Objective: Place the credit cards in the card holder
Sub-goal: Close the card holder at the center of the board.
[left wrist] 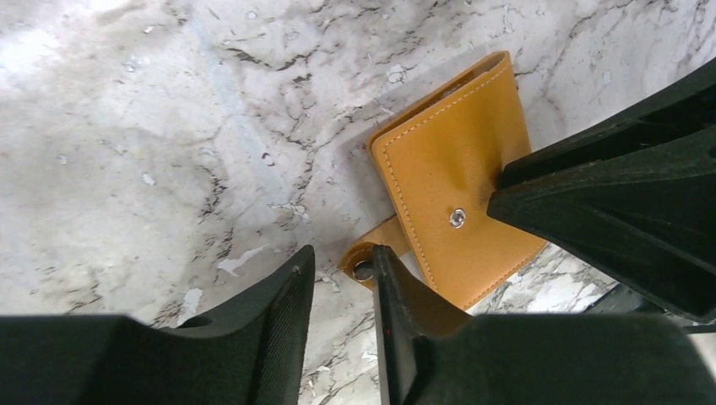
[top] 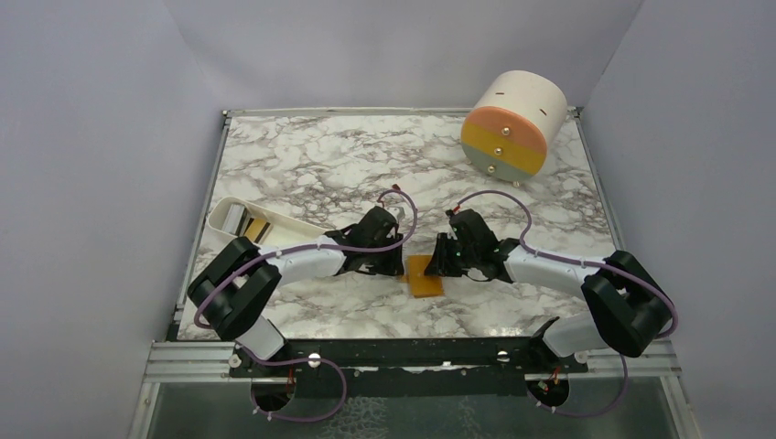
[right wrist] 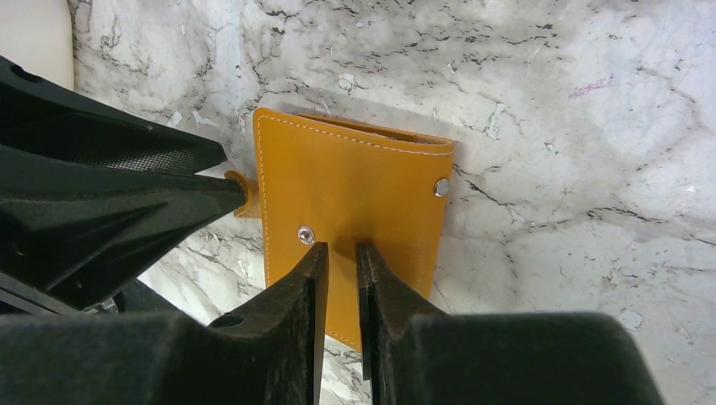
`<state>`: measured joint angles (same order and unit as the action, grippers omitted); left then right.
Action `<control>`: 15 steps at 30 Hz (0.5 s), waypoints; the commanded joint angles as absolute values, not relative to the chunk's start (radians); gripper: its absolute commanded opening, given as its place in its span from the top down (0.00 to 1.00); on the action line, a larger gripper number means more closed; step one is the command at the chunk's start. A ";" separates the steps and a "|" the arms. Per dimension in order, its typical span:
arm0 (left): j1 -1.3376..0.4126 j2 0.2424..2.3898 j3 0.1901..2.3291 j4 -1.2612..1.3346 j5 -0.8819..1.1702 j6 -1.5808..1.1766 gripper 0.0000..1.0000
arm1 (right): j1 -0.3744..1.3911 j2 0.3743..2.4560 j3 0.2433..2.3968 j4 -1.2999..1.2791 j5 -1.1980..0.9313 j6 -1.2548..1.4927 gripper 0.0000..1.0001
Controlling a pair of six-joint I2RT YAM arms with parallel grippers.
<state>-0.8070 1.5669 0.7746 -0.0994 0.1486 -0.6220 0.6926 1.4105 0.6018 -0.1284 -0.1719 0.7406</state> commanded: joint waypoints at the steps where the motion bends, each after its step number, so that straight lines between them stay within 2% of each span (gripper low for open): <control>1: -0.811 1.523 0.787 -0.149 0.086 -0.603 0.69 | 0.699 1.451 0.555 -0.151 -0.111 0.728 0.80; 15: -0.811 1.499 0.762 -0.169 0.089 -0.622 0.75 | 0.699 1.456 0.552 -0.155 -0.110 0.724 0.81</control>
<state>-0.8074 1.5402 0.7742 -0.1501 0.1062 -0.6155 0.6926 1.4109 0.5972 -0.1181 -0.1722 0.7410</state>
